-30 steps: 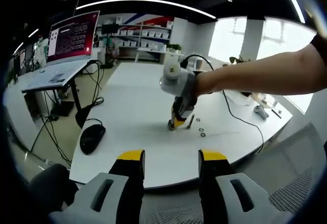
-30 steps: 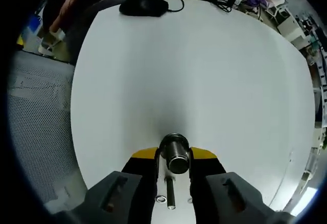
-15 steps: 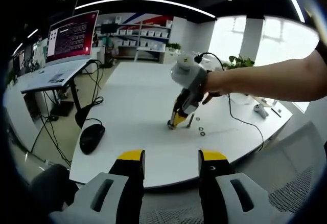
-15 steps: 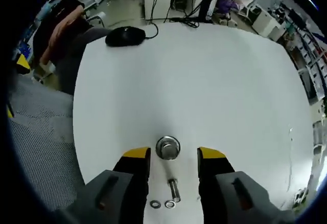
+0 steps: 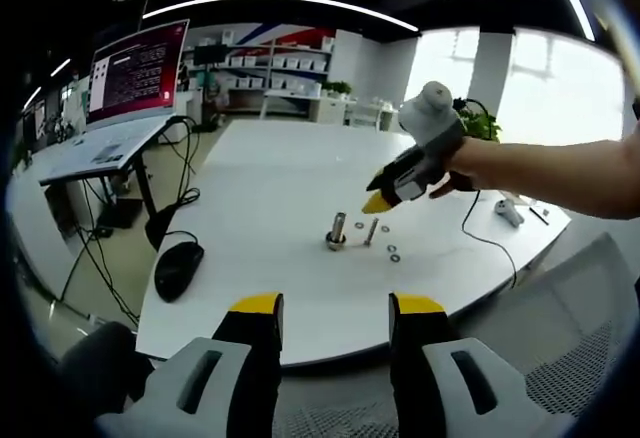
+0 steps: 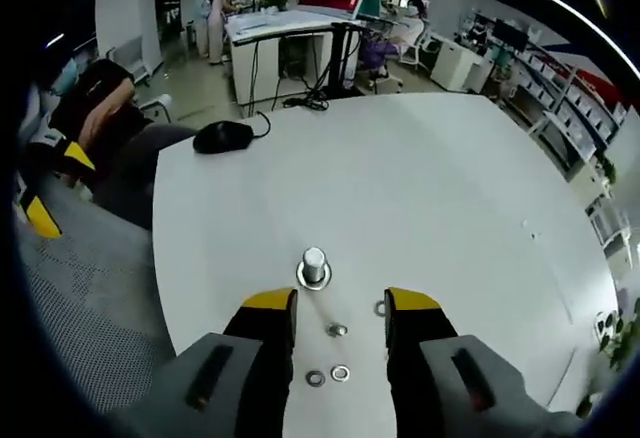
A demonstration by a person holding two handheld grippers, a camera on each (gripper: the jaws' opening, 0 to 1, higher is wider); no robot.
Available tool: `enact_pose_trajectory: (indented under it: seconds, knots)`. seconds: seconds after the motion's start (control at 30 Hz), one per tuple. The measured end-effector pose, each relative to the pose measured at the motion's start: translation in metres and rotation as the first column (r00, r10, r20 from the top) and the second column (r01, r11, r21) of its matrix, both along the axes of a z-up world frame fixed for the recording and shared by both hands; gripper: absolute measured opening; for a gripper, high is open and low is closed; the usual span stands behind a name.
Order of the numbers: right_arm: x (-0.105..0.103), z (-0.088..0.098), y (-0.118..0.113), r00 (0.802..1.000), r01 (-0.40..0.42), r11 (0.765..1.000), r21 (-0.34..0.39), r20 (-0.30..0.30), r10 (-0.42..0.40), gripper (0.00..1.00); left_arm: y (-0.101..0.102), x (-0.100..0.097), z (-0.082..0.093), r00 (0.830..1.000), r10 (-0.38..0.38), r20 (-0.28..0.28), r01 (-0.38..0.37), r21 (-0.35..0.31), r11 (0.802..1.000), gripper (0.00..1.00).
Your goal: Place the washer onto the threaded stud by aligning its center hole with the stud, sliding it down to the base, and recovering from edge contact or off-axis alignment until the washer reaches the visible bottom stop.
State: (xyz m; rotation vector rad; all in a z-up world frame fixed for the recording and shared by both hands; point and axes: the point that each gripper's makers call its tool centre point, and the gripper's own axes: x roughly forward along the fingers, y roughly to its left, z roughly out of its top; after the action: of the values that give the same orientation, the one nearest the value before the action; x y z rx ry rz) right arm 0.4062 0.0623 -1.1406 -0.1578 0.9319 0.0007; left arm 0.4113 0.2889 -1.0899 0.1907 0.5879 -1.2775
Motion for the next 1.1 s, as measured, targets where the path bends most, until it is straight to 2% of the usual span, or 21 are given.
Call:
enact_pose_trajectory:
  seconds: [0.23,0.4,0.57,0.6,0.87,1.1]
  knots:
    - [-0.020,-0.005,-0.001,0.999,0.038,0.999,0.030,0.010,-0.038,0.39,0.000,-0.001,0.002,1.000,0.002,-0.001,-0.002,-0.004,1.000,0.40]
    - [-0.034,-0.014,-0.005,0.999,0.051,0.998,0.028,-0.020,-0.050,0.39,-0.001,-0.003,0.005,1.000,0.004,-0.001,-0.005,-0.006,1.000,0.40]
    - [-0.045,-0.037,-0.005,0.996,0.036,0.998,0.051,-0.079,-0.032,0.36,-0.001,-0.001,0.003,1.000,0.007,-0.001,-0.007,-0.008,1.000,0.40]
    - [-0.050,-0.043,-0.003,0.994,0.028,0.998,0.052,-0.106,-0.023,0.35,-0.002,-0.002,0.005,1.000,0.009,-0.001,-0.009,-0.010,1.000,0.40]
    - [-0.071,-0.080,0.011,0.978,0.024,0.995,0.096,-0.208,-0.004,0.33,-0.002,-0.003,0.007,1.000,0.011,-0.002,-0.011,-0.011,1.000,0.40]
    - [-0.075,-0.096,0.017,0.967,0.004,0.992,0.130,-0.254,0.030,0.28,-0.001,-0.002,0.005,1.000,0.013,-0.002,-0.013,-0.011,1.000,0.40]
